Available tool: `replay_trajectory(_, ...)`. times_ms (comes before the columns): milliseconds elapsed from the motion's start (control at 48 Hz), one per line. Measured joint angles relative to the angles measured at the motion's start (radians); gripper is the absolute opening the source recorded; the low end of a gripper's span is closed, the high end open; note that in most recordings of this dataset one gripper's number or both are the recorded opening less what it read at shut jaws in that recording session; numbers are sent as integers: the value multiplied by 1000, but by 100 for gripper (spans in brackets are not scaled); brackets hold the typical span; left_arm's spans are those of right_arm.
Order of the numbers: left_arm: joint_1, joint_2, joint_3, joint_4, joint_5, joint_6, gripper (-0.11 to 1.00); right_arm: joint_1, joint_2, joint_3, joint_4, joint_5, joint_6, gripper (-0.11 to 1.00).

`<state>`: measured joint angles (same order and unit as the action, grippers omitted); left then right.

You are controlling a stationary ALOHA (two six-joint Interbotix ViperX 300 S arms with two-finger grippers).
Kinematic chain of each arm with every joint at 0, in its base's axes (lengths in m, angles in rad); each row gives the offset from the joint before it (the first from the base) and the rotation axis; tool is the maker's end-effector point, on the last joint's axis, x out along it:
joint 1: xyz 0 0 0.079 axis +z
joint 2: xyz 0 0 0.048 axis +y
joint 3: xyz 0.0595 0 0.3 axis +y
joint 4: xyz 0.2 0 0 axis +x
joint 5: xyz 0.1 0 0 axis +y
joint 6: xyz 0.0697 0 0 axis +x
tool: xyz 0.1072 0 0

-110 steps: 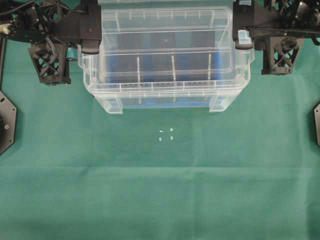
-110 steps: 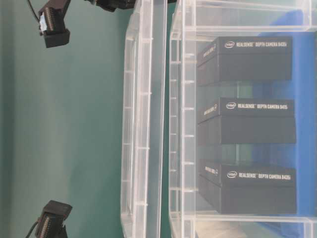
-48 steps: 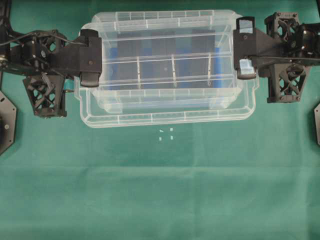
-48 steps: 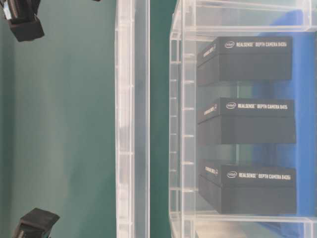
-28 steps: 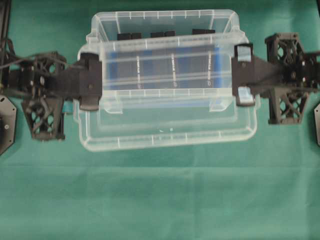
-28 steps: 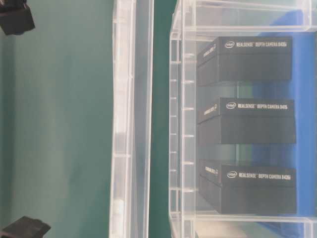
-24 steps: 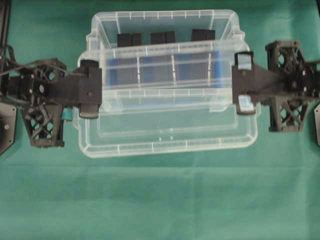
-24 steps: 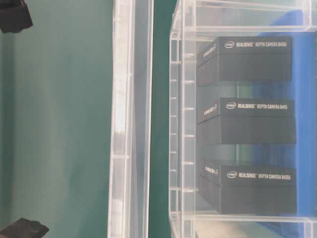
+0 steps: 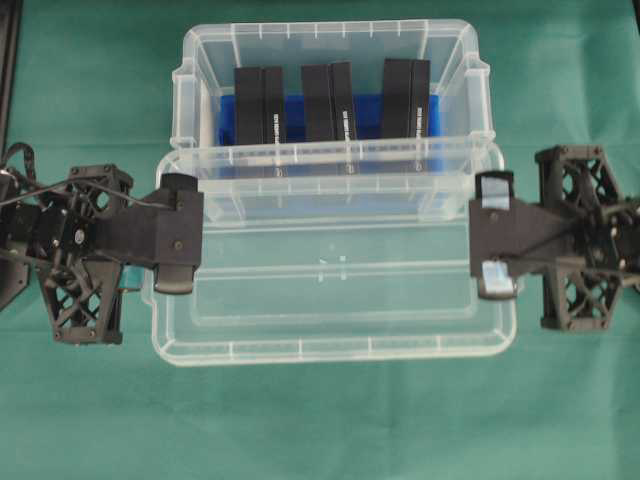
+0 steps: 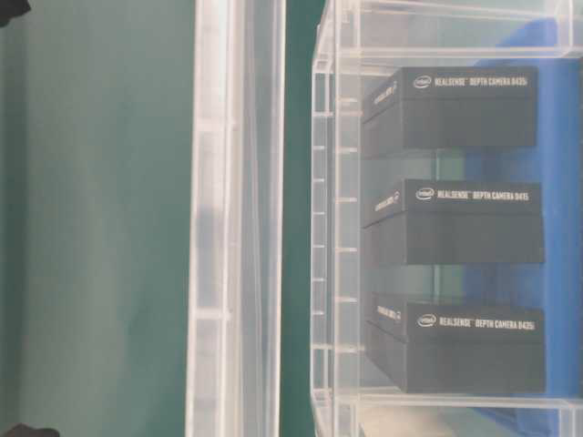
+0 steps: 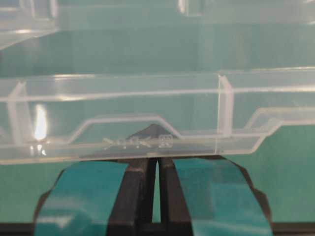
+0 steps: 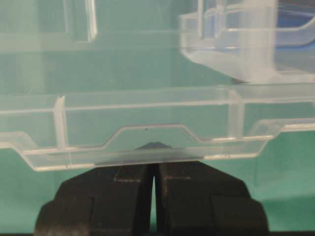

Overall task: Clamp the lid of the box with both arms, then lift and open it.
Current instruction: 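Lift the clamped lid and pull it toward the front, then lower the lid onto the cloth in front of the box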

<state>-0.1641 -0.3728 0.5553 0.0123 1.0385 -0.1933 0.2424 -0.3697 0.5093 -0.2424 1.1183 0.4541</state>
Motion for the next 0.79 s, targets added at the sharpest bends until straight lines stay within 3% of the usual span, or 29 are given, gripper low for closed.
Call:
replay_trajectory(271, -43, 12, 0, 0, -6, -37, 0, 58, 23, 0, -20, 8, 71, 0)
replay_trajectory(792, -107, 34, 2, 0, -31, -98, 0, 121, 66, -8, -21, 9, 120, 0)
